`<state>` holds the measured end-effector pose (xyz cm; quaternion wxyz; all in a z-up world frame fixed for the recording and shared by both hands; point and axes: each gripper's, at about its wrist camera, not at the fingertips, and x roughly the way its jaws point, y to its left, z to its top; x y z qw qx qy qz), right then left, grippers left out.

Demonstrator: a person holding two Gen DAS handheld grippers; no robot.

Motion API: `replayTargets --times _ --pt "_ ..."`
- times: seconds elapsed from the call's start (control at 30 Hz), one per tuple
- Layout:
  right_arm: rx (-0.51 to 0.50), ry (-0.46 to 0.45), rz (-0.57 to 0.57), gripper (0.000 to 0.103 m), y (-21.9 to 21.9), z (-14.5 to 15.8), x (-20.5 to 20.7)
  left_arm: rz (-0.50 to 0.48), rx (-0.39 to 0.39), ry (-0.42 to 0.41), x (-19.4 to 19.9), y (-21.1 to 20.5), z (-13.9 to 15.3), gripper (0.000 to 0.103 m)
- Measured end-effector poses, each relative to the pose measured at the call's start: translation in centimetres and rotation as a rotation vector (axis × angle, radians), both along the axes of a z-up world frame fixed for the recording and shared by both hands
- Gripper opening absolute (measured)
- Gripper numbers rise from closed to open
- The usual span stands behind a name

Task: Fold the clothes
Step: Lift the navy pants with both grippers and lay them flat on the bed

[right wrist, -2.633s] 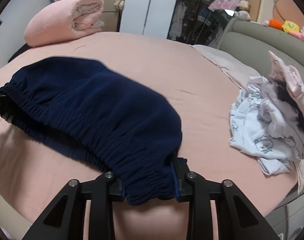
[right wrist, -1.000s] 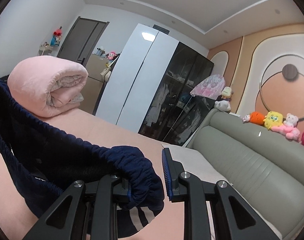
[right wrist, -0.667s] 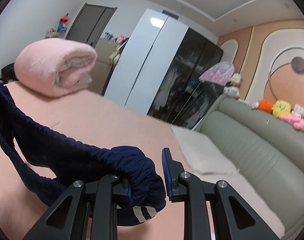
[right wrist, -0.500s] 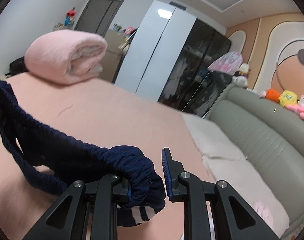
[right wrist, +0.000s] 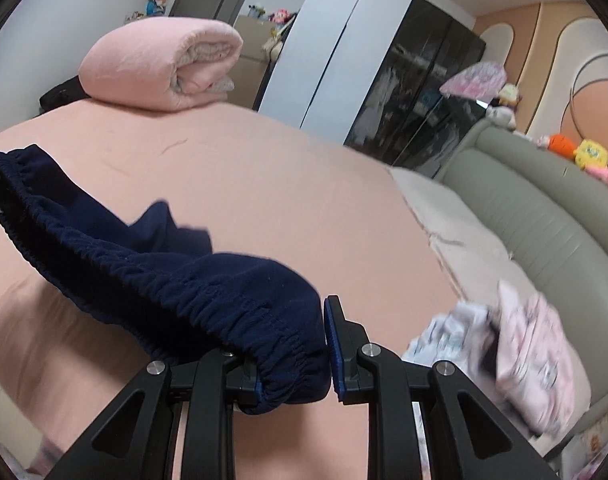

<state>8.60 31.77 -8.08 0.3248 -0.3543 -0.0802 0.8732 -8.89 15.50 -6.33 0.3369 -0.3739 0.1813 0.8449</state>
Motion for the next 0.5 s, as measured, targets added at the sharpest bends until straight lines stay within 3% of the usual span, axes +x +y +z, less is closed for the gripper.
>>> replayTargets --times 0.5 --pt "-0.143 -0.153 -0.001 0.022 -1.9 -7.5 4.2 -0.065 -0.194 -0.096 4.8 -1.0 -6.6 0.018"
